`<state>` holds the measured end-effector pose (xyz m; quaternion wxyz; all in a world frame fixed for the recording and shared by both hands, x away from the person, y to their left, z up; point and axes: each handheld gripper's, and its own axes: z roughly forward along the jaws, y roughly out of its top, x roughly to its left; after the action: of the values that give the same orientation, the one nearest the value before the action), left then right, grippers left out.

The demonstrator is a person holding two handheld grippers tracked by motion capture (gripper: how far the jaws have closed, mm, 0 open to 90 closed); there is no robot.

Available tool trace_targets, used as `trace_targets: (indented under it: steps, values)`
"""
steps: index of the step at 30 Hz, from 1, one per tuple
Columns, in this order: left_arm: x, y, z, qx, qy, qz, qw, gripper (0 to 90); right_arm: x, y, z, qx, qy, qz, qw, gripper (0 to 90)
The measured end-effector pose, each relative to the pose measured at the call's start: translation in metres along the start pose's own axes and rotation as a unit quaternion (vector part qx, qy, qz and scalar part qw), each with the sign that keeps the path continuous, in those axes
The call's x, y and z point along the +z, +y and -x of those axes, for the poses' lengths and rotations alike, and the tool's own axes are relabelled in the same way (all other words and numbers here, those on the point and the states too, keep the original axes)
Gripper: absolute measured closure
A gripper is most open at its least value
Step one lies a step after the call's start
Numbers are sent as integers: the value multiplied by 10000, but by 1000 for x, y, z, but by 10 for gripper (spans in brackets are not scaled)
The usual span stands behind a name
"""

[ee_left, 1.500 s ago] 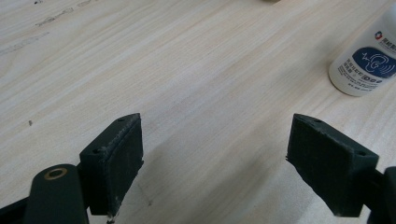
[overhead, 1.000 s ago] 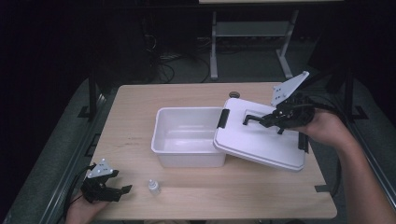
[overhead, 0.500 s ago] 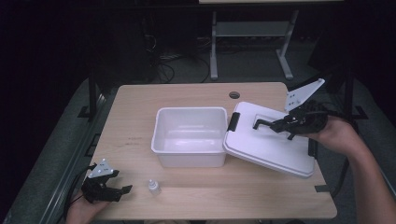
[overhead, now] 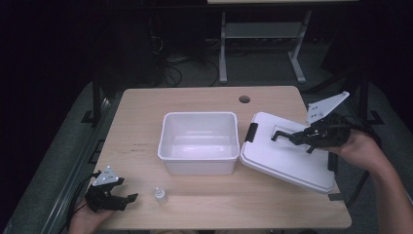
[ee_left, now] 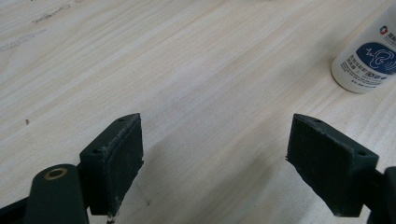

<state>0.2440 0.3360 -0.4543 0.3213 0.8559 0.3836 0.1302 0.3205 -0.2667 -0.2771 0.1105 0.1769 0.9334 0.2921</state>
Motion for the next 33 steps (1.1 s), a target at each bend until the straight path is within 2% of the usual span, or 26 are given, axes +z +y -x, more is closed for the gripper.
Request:
trace_targets:
  steps: [8, 16, 25, 33]
  values:
    - [1, 0, 0, 16, 6, -9, 10000, 182, 5, -19, 1, 140, -3, 0, 9999, 838]
    - [1, 1, 1, 28, 10, -20, 10000, 182, 21, -35, 2, 268, 58, -102, 9996, 838]
    - [1, 1, 0, 50, 4, -47, 10000, 182, 50, -52, 0, 356, 154, -229, 9990, 838]
    - [3, 1, 1, 43, -3, -62, 10000, 182, 71, -62, -2, 418, 214, -211, 9987, 838]
